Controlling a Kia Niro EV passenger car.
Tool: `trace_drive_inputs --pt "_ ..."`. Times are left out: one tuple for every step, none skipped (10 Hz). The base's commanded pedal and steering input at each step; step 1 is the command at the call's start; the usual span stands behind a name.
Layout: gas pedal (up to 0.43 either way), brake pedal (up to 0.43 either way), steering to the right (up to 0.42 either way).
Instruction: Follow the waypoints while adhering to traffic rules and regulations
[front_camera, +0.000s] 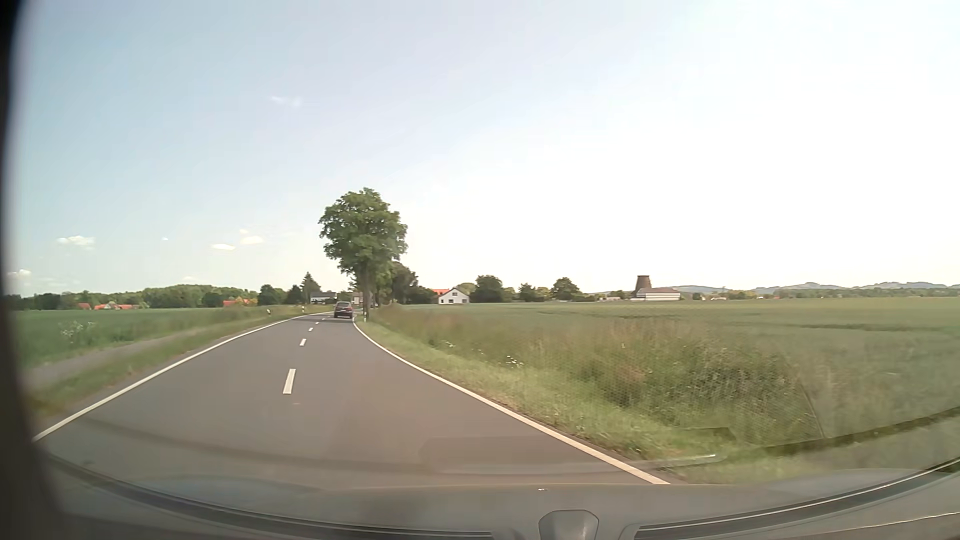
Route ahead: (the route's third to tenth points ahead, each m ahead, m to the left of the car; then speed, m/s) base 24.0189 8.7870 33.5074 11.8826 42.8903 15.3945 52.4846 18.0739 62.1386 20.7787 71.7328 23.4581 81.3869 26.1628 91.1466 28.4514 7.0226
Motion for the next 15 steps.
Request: trace_drive_inputs --pt "0.500 0.006 -0.248" --pt "0.500 0.006 -0.231" --pt "0.512 0.006 -0.211" --pt "0.512 0.006 -0.181" --pt "0.512 0.006 -0.153" --pt "0.512 0.006 -0.124" --pt "0.512 0.006 -0.095" --pt "0.512 0.006 -0.071" --pt "0.512 0.006 -0.057" --pt "0.512 0.006 -0.047" --pt "0.512 0.006 -0.043" --pt "0.512 0.006 -0.039" --pt "0.520 0.006 -0.035" --pt "0.520 0.006 -0.029" --pt "0.520 0.006 -0.022"
